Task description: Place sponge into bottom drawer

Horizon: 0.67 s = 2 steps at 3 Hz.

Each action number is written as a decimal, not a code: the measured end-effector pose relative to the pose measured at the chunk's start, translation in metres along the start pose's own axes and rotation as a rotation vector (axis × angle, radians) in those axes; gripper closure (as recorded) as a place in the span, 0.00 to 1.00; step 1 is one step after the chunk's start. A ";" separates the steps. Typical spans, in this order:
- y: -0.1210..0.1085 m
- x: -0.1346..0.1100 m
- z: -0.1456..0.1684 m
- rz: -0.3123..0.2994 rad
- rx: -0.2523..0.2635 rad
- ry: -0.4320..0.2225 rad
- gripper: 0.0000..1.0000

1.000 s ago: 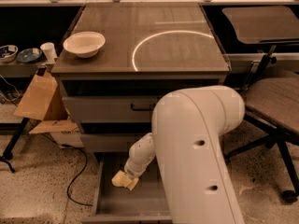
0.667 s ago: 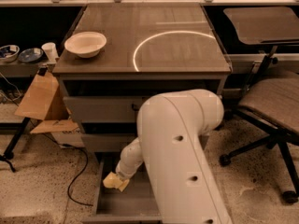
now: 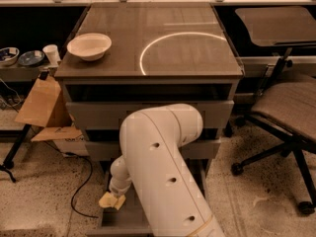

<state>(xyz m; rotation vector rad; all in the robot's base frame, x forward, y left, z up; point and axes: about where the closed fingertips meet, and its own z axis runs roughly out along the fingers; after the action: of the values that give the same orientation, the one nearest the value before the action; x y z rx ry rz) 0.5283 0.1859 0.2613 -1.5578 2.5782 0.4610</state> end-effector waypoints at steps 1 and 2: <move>-0.012 0.009 0.026 0.048 -0.003 0.065 0.73; -0.021 0.016 0.035 0.076 0.000 0.090 0.50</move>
Offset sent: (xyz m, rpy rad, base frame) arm 0.0176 -0.0201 -0.0521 -0.1128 0.0757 -0.0818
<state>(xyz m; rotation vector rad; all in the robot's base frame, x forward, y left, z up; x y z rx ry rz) 0.5369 0.1736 0.2200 -1.5192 2.7123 0.4060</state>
